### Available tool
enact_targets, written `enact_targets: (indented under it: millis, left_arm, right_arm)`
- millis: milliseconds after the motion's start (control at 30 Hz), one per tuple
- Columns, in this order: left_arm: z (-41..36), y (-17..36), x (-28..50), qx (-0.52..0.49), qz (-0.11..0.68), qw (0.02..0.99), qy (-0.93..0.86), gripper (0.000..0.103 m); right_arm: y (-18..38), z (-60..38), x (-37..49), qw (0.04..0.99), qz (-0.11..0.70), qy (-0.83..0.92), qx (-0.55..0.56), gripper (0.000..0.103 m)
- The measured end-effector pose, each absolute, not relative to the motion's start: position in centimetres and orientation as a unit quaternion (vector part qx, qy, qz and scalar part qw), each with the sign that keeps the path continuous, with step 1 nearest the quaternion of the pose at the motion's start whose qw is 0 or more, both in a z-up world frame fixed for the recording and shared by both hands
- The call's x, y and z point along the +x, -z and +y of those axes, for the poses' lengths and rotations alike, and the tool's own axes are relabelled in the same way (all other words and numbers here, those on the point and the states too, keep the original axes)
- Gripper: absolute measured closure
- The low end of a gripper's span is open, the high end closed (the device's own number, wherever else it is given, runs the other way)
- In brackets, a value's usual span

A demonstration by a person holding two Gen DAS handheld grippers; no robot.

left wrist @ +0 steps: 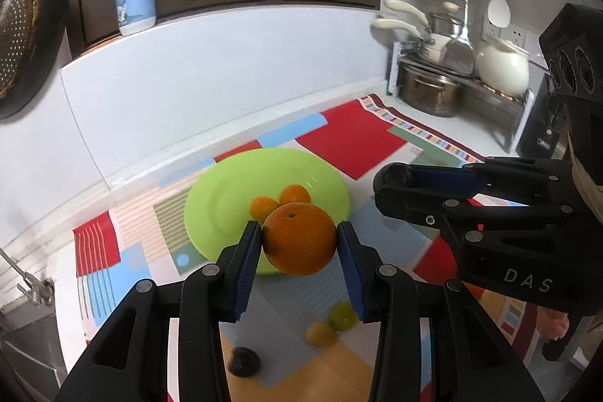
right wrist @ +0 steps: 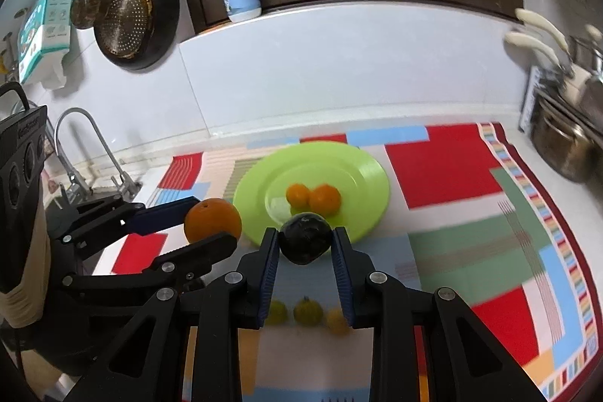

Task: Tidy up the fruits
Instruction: 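Carry the orange and plum onto the green plate and open both grippers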

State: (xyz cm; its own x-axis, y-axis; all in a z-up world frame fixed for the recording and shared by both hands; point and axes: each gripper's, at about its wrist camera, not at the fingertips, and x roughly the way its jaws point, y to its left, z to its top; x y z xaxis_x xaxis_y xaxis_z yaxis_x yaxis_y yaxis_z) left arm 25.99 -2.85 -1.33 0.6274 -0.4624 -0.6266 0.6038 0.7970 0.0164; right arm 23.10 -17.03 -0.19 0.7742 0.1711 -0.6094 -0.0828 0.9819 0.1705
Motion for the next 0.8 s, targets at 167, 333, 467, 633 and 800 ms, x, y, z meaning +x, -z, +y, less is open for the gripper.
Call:
enact_targets:
  millis: [167, 333, 467, 633, 800]
  left_arm:
    - [-2.5, 0.9, 28.3, 0.108, 0.313, 0.897, 0.292, 0.062]
    - [-2.4, 0.9, 31.0, 0.111, 0.315, 0.898, 0.287, 0.062]
    - [-2.5, 1.0, 33.2, 0.115, 0.316, 0.899, 0.282, 0.062]
    - [-2.7, 1.6, 35.9, 0.111, 0.331, 0.892, 0.286, 0.062]
    - [-3.0, 3.0, 38.7, 0.108, 0.354, 0.884, 0.285, 0.062]
  right_arm:
    - [-0.4, -16.6, 25.6, 0.940, 0.329, -0.074, 0.062, 0.073]
    - [-0.4, -16.4, 28.6, 0.938, 0.334, -0.071, 0.052, 0.073]
    - [-0.1, -16.6, 31.0, 0.935, 0.344, -0.067, 0.047, 0.073]
    - [1.0, -16.8, 34.0, 0.927, 0.367, -0.063, 0.048, 0.073]
    - [2.5, -17.2, 36.9, 0.913, 0.399, -0.063, 0.057, 0.073]
